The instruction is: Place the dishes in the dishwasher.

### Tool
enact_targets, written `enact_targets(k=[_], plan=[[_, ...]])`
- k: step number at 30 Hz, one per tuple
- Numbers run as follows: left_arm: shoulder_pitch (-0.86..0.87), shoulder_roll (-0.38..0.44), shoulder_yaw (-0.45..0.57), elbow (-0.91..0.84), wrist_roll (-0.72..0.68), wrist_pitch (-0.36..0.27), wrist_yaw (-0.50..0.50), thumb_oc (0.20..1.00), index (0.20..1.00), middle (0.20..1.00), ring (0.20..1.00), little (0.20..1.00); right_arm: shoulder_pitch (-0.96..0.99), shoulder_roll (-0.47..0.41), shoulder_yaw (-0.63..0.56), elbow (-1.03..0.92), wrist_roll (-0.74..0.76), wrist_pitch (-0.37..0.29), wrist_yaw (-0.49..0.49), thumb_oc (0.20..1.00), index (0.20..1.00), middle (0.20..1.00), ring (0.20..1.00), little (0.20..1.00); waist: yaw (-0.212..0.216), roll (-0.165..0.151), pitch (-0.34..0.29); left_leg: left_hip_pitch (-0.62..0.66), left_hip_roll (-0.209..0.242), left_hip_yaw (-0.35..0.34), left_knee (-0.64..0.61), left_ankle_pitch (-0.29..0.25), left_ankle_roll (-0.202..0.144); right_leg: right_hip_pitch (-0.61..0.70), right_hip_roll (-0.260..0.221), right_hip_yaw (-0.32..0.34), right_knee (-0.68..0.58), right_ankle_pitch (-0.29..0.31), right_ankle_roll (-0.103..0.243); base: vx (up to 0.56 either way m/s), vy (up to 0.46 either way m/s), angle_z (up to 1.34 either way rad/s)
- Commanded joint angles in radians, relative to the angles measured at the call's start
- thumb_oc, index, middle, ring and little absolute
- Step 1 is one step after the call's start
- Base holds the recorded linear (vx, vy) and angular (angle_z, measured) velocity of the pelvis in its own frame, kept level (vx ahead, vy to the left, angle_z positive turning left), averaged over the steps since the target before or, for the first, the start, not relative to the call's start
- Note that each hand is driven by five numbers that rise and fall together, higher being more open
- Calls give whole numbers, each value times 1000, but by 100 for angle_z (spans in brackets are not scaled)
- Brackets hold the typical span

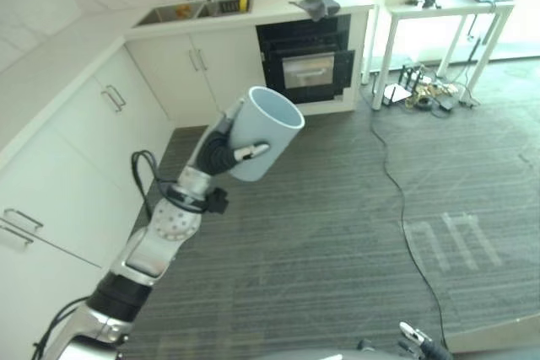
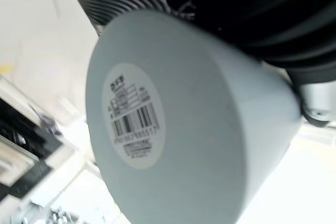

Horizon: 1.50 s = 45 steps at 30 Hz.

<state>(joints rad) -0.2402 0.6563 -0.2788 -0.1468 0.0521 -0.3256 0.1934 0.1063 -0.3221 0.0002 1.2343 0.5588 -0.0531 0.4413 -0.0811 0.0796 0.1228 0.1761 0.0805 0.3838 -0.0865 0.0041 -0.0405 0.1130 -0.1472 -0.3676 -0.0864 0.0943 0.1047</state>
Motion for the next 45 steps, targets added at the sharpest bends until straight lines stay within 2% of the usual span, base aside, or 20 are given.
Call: enact_targets(k=[1, 3, 4, 7, 10, 11, 13, 17, 19, 20, 22, 24, 26, 29, 33, 37, 39, 41, 43, 45], plan=[[-129, -1, 39, -2, 9, -27, 19, 200, 200, 200, 200, 200, -61, -3, 21, 41, -7, 10, 9, 1000, 1000, 1000, 1000, 1000, -18, -14, 72, -14, -22, -50, 54, -70, -12, -5, 62, 83, 110, -188, -1, 110, -121, -1], [-136, 0, 39, -7, 8, -19, 25, 200, 200, 200, 200, 200, -68, -12, 29, 27, 2, 15, 2, 1000, 1000, 1000, 1000, 1000, -18, -27, 74, -28, -26, -46, 138, -113, -3, -6, 60, 85, 111, -189, -12, 41, -144, 8], [-147, 2, 42, -11, -1, -22, 35, 200, 200, 200, 200, 200, -83, -32, 33, 18, -48, 24, -28, 1000, 1000, 1000, 1000, 1000, -13, -47, 84, -80, -29, -39, 320, -173, 9, -11, 46, 90, 120, -187, -31, 49, -168, 16], [-166, 13, 54, 0, -21, -52, -3, 200, 200, 200, 200, 200, -110, -69, 40, 39, -74, 19, -44, 1000, 1000, 1000, 1000, 1000, 16, -61, 133, -264, 26, -76, 538, -57, -37, -2, 62, 103, 119, -171, -68, 80, -73, 2], [-158, -5, 46, -20, -6, -35, -29, 200, 200, 200, 200, 200, -138, -78, 31, 58, -64, 15, -50, 1000, 1000, 1000, 1000, 1000, 38, -35, 138, -256, 44, -82, 292, 15, -61, 38, 71, 109, 120, -201, -48, 409, 303, -21], [-160, -19, 35, -12, -2, -32, -25, 200, 200, 200, 200, 200, -146, -81, 41, 56, -47, 8, -62, 1000, 1000, 1000, 1000, 1000, 49, -27, 138, -296, 89, -67, 159, 126, -93, 78, 65, 100, 103, -211, -46, 446, 408, -17], [-162, -29, 38, 21, -3, -57, -34, 200, 200, 200, 200, 200, -149, -75, 53, 55, -31, 7, -77, 1000, 1000, 1000, 1000, 1000, 53, -30, 125, -289, 86, -38, 129, 126, -94, 98, 48, 85, 105, -231, -35, 391, 420, 19], [-163, -43, 38, 62, 20, -71, -59, 200, 200, 200, 200, 200, -135, -16, 62, 25, 0, 8, -131, 1000, 1000, 1000, 1000, 1000, 85, -34, 100, -265, -13, -95, 134, 45, -12, 114, -8, 99, 254, -311, -5, 404, 487, -38], [-172, -46, 29, 69, 14, -72, -83, 200, 200, 200, 200, 200, -115, 13, 62, -5, 45, -12, -141, 1000, 1000, 1000, 1000, 1000, 84, -32, 99, -223, -65, -118, 100, 26, 39, 55, -48, 104, 456, -254, 26, 321, 542, -8], [-193, -54, 2, 75, 21, -67, -100, 200, 200, 200, 200, 200, -91, 29, 55, -84, 121, -28, -156, 1000, 1000, 1000, 1000, 1000, 67, -22, 116, -165, -110, -122, 86, -19, 97, -64, -95, 97, 783, -164, 47, 283, 596, 23], [-206, -55, -11, 91, 26, -67, -94, 200, 200, 200, 200, 200, -92, 31, 57, -109, 117, -40, -151, 1000, 1000, 1000, 1000, 1000, 56, -16, 129, -118, -114, -98, 62, -32, 105, -122, -115, 87, 880, -149, 49, 205, 374, 54], [-222, -59, -21, 103, 19, -75, -94, 200, 200, 200, 200, 200, -97, 30, 58, -114, 129, -47, -145, 1000, 1000, 1000, 1000, 1000, 30, -17, 143, -76, -122, -100, 46, -45, 111, -184, -56, 90, 848, -180, 46, 214, 61, 51], [-249, -55, -36, 100, 18, -56, -94, 200, 200, 200, 200, 200, -103, 27, 51, -110, 125, -46, -131, 1000, 1000, 1000, 1000, 1000, 7, -26, 152, -29, -118, -97, 28, -69, 104, -215, -42, 69, 657, -167, 44, 286, -91, 55], [-272, -33, -46, 91, -3, -22, -87, 200, 200, 200, 200, 200, -123, 22, 35, -74, 136, -47, -101, 1000, 1000, 1000, 1000, 1000, -14, -67, 156, 11, -127, -89, 41, -129, 104, -258, -53, 74, 287, 17, 84, 222, -215, 33], [-265, -23, -65, 95, -17, -25, -92, 200, 200, 200, 200, 200, -102, 35, 2, -63, 129, -40, -110, 1000, 1000, 1000, 1000, 1000, -40, -79, 141, 63, -132, -107, 68, -204, 116, -277, -61, 120, 204, 67, 109, 402, -216, 34], [-233, -40, -63, 80, -25, -14, -90, 200, 200, 200, 200, 200, -93, 37, 9, -59, 144, -32, -139, 1000, 1000, 1000, 1000, 1000, -48, -80, 112, 75, -114, -107, 154, -250, 114, -249, -39, 120, 240, -9, 80, 367, -299, 24], [-204, -52, -51, 53, -10, -2, -81, 200, 200, 200, 200, 200, -97, 21, 12, -47, 131, -39, -135, 1000, 1000, 1000, 1000, 1000, -52, -70, 98, 82, -86, -101, 246, -281, 93, -236, -14, 117, 287, -76, 30, 447, -424, -9], [-189, -52, -38, 34, -4, 9, -69, 200, 200, 200, 200, 200, -110, -2, 24, -37, 124, -48, -119, 1000, 1000, 1000, 1000, 1000, -45, -55, 90, 40, -40, -118, 412, -204, 41, -211, 31, 106, 306, -136, -33, 392, -493, -48], [-164, -47, -19, 23, -12, -9, -68, 200, 200, 200, 200, 200, -117, -34, 34, -33, 117, -58, -95, 1000, 1000, 1000, 1000, 1000, -30, -42, 84, -71, 31, -156, 742, -49, -44, -153, 94, 113, 309, -225, -109, 408, -467, -52], [-149, -49, -11, 22, -17, -22, -85, 200, 200, 200, 200, 200, -118, -46, 28, -23, 126, -58, -88, 1000, 1000, 1000, 1000, 1000, -22, -50, 92, -170, 57, -170, 924, -22, -54, -119, 107, 125, 303, -244, -137, 294, -305, -52]])
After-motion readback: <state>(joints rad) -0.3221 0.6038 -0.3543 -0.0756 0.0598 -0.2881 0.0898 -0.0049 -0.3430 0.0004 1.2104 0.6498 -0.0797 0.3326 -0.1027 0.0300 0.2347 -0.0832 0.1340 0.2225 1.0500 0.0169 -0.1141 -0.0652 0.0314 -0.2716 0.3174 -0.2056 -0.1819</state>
